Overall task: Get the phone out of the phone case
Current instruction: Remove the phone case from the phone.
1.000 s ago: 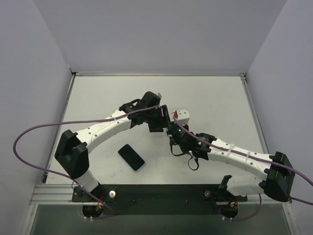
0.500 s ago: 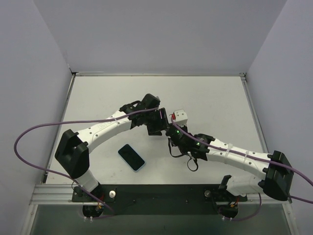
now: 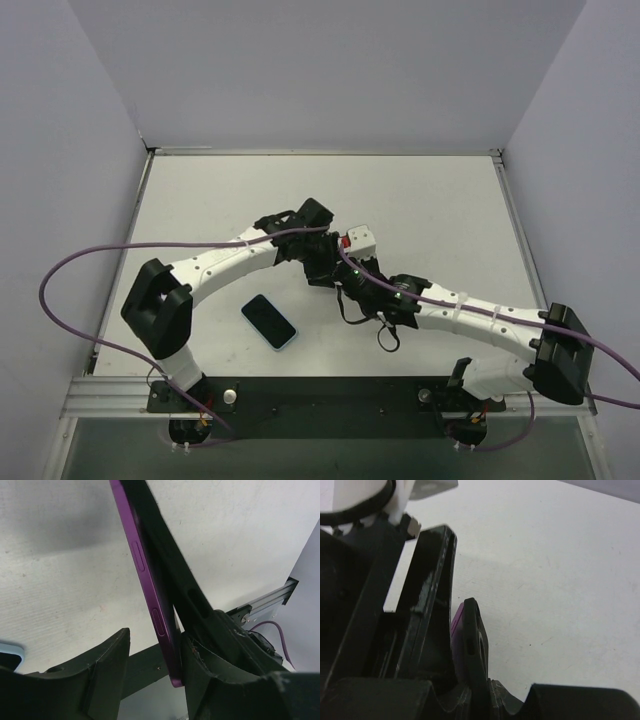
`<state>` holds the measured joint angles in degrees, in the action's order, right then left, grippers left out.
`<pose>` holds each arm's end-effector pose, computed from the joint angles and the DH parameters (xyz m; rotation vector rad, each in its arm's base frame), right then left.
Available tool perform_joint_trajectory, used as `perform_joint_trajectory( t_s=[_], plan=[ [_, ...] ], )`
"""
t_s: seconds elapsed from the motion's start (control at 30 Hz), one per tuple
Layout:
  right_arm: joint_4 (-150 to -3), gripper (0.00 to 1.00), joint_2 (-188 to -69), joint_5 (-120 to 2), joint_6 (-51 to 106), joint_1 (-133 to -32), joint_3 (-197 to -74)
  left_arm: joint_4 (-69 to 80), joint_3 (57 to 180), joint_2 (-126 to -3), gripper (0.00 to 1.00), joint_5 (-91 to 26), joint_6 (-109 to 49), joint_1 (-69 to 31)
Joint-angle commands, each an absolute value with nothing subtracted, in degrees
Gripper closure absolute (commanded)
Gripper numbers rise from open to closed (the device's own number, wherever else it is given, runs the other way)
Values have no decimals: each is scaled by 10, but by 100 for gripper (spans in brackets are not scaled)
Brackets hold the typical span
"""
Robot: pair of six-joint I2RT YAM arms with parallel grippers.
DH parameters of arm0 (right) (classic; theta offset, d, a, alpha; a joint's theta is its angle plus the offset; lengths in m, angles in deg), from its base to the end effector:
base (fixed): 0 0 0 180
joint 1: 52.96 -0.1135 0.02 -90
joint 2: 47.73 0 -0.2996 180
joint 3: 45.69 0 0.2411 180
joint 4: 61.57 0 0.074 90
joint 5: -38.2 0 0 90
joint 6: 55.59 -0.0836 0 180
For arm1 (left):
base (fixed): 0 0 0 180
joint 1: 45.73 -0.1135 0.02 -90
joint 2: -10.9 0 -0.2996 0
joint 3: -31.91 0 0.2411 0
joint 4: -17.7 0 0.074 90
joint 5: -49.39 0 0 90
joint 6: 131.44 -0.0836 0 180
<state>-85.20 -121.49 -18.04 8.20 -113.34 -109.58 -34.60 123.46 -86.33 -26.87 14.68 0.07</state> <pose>0.1854 0.2321 0.2806 -0.2806 2.0417 0.3003 0.2506 -0.2862 0.2553 -0.1581 2.8463 -0.8511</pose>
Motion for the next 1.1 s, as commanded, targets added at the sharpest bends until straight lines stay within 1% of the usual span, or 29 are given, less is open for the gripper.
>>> perform_joint_trajectory(
  t_s=[0.0, 0.23, 0.3, 0.33, 0.6, 0.63, 0.67, 0.73, 0.77, 1.07],
  plan=[
    [-767, 100, -1213, -123, 89, -1140, -1142, -449, 1233, -872, 45, -297, 297, 18],
    [-765, 100, -1224, -126, 87, -1143, -1144, -445, 1240, -890, 47, -286, 302, 18],
    [-765, 100, -1223, -127, 87, -1142, -1143, -442, 1240, -891, 50, -288, 305, 17],
    [-765, 100, -1222, -128, 87, -1144, -1142, -441, 1241, -891, 58, -292, 306, 17],
    [-765, 100, -1203, -131, 78, -1142, -1128, -434, 1250, -907, 69, -321, 298, 9],
    [-765, 100, -1202, -130, 77, -1143, -1125, -434, 1249, -907, 71, -323, 297, 8],
    [-765, 100, -1202, -130, 76, -1143, -1124, -432, 1248, -906, 81, -325, 298, 8],
    [-765, 100, -1200, -130, 75, -1143, -1121, -432, 1244, -905, 92, -326, 296, 8],
    [-765, 100, -1199, -130, 73, -1142, -1120, -430, 1242, -903, 100, -327, 297, 7],
    [-772, 100, -1180, -130, 59, -1119, -1108, -409, 1199, -867, 100, -349, 276, 4]
  ],
)
